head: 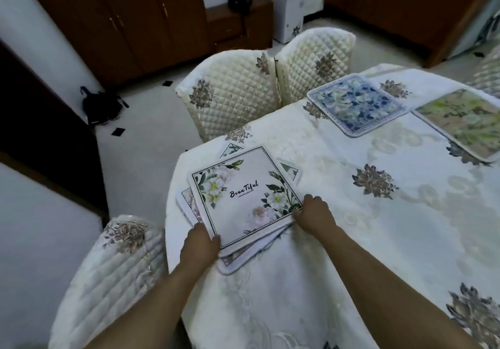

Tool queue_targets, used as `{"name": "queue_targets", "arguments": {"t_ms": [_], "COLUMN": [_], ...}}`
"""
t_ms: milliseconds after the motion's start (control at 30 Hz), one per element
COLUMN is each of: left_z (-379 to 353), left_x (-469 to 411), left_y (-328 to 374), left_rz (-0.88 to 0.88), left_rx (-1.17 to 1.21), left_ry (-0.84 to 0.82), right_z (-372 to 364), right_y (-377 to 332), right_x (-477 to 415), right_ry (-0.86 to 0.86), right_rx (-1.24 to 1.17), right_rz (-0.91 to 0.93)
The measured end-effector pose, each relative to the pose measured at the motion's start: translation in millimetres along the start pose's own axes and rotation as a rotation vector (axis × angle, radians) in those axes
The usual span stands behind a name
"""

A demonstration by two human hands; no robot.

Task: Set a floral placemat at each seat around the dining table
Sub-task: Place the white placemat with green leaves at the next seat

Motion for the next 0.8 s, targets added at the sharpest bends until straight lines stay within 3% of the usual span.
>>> {"name": "queue_targets", "arguments": {"t_ms": [300, 433, 567, 800], "left_z": [-7, 13, 43, 50], "left_x": [-10, 6, 48, 132], "left_y": [-23, -19, 5, 75], "left_rz": [0.232, 0.143, -0.057, -0.253], "left_rx": [0.364, 0.396, 0.431, 0.460], "left_ry": [0.005, 0.050, 0.081, 0.070], "right_z": [8, 38, 93, 177], "right_y": [-2, -17, -19, 25], "right_x": [-4, 28, 77, 152], "right_ry": [0.100, 0.148, 0.235, 0.360], "right_rx": [-0.150, -0.070, 0.020, 0.098], "right_rz": [0.010, 0.093, 0.123, 0.098]}}
Point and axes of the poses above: each hand's wrist, its own x-axis away from the middle knuckle, its own z-axis out of the back of the hand, y = z × x, the point moved 10 cm from there along -x, towards the middle knuckle, and after that the axes turned 6 degrees about -x, right-handed, at the moved point
